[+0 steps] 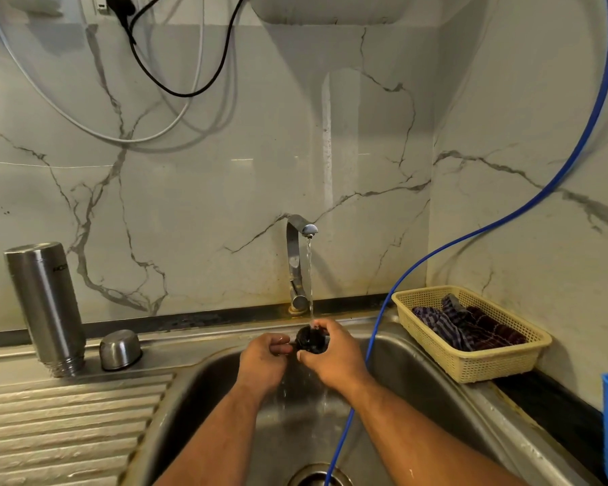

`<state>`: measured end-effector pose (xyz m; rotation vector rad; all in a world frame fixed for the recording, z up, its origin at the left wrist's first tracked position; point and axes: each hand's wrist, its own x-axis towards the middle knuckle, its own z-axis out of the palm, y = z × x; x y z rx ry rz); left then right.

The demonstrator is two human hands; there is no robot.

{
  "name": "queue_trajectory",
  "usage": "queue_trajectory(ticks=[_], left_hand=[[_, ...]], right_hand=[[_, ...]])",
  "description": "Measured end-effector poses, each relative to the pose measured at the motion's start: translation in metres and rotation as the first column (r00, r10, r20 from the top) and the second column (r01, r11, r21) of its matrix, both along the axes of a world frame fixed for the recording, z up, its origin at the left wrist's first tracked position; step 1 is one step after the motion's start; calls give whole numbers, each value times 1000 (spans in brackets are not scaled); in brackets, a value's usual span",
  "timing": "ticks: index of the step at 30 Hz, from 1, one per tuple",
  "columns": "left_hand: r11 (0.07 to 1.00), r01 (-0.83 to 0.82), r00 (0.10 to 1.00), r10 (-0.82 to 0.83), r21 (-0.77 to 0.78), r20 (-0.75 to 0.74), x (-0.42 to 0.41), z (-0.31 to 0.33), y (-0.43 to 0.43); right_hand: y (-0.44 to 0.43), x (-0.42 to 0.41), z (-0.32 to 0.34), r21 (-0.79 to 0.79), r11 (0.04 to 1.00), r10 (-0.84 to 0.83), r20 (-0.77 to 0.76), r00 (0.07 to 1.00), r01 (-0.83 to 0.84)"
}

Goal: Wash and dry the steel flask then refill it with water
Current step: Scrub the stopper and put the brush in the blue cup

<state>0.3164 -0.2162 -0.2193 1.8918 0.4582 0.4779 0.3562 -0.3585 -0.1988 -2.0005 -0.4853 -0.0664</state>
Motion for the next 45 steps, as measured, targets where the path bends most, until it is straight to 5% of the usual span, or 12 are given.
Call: queue_trajectory(ticks=[6,9,15,18,22,26,30,37,45], left_hand=[[999,-52,998,52,7,-28,1,-4,7],[999,-38,999,39,17,-31,1,-3,4],[998,-24,1000,25,64,-13,0,-2,-4],[997,-12,1000,13,73,-5,-1,3,-7],[999,-10,1000,10,30,5,-3,6,-8],[1000,-18,1000,18,17,-8,-2,6,-9],[999,-42,998,41,27,37,-2,7,-13],[998,-53,966,61,-40,252,-7,32,-18],[987,71,971,-36,-141,235,3,45,-27]], right_hand=[[-4,8,-8,-170,985,12,29,1000,-7],[-9,11,-9,-74,997,-6,34,999,8],[-17,2,-11,-92,986,113,-268,957,-142],[-19,2,-3,110,990,119,-360,925,-85],[-20,0,-7,99,995,75,-547,834,-25],[-14,5,2,447,886,235,-660,714,121],[-12,4,-7,340,937,195,-697,690,78],[-10,8,-7,529,848,312,-538,783,25],[-6,18,-21,269,962,151,-368,917,-51]])
